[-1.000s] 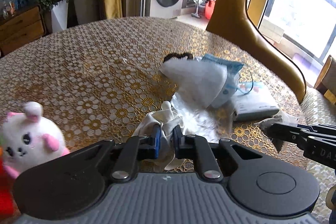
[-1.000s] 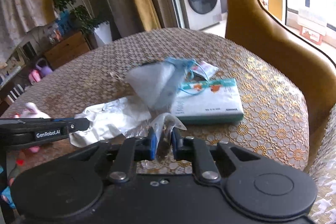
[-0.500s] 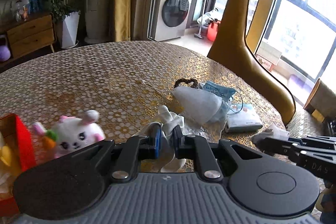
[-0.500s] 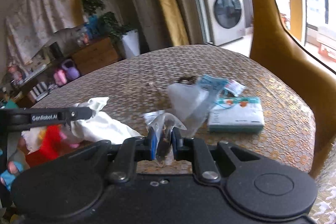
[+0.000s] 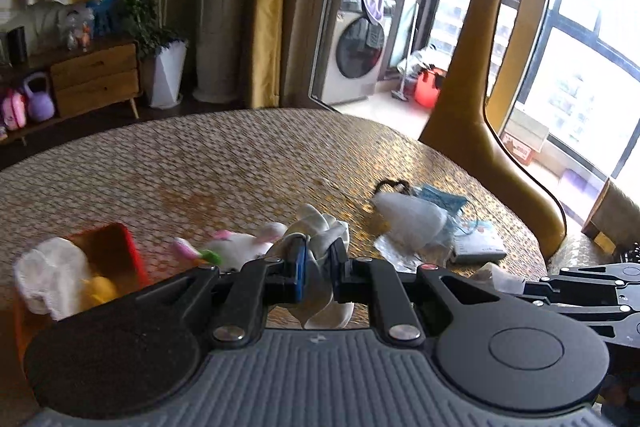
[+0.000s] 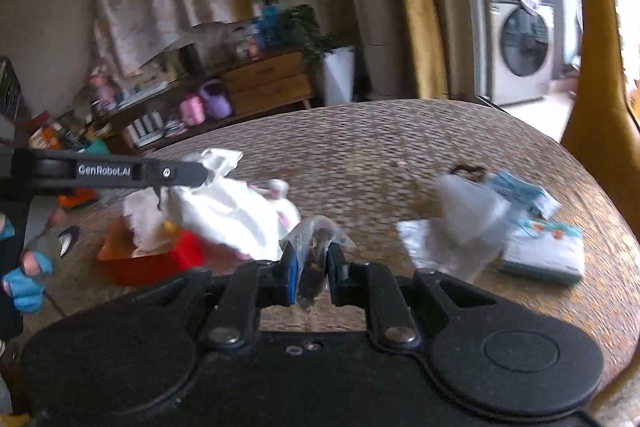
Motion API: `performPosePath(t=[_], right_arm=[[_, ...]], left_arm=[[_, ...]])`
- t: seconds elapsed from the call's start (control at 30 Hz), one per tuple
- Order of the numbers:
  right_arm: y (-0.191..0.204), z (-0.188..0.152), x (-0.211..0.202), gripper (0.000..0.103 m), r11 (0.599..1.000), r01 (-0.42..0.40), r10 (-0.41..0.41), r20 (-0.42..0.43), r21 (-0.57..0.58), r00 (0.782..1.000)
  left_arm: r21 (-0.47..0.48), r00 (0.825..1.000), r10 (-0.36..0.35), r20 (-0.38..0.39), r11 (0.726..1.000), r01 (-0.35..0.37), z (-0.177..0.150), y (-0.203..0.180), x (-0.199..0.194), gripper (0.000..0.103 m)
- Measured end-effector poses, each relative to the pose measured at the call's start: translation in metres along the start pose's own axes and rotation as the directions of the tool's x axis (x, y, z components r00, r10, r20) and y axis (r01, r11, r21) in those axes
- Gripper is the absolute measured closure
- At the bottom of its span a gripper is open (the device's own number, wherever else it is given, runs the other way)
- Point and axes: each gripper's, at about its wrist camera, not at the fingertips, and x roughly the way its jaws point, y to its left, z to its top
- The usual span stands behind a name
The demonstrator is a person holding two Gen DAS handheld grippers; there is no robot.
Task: Organize soft objects
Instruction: 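Carry the white cloth and tea bag over the red box and lower them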
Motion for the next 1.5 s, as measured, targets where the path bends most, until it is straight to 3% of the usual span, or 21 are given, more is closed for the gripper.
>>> performPosePath(t=[0.33, 0.77, 1.17, 1.5], right_arm=[[0.059, 0.028, 0.017, 0.089, 0.991, -0.102, 0.101, -0.020, -0.087, 0.995], [0.126, 0.048, 0.062, 0.089, 0.965, -0.187, 0.174, -0.085, -0.183, 0.981], [0.175, 0.057, 0.117, 0.089, 0.938, -0.252, 0.216, -0.170, -0.236, 0.962], [0.199, 0.049, 0.174, 0.089, 0.929, -0.259, 0.196, -0.244, -0.263, 0.950]], left_arm=[[-0.020, 0.996, 0.063, 0.070, 0.998, -0.062, 0.011, 0.049, -0.051, 0.090], [-0.040, 0.980, 0.177, 0.095, 0.984, -0.174, 0.022, 0.110, -0.085, 0.090], [-0.089, 0.967, 0.256, -0.004, 0.963, -0.255, 0.002, 0.160, -0.083, 0.090], [-0.095, 0.954, 0.262, -0.148, 0.956, -0.277, -0.029, 0.194, -0.037, 0.090]])
